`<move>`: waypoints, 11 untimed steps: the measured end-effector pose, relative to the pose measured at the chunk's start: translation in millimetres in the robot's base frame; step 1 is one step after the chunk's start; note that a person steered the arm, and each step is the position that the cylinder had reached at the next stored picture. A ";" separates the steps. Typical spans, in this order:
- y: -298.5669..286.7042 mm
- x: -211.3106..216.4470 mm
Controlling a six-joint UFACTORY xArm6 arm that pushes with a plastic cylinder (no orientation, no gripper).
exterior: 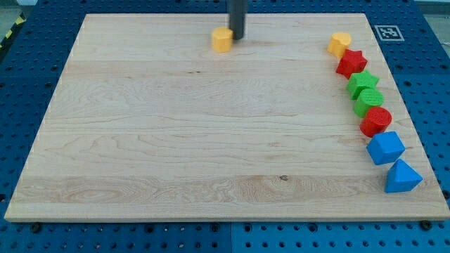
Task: Move the yellow hexagon up
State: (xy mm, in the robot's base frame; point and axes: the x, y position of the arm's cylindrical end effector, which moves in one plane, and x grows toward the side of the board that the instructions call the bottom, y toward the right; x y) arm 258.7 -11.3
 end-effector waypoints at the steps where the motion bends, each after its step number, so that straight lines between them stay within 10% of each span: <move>1: -42.1 0.0; 6: -21.0 57.7; 11: -23.0 20.7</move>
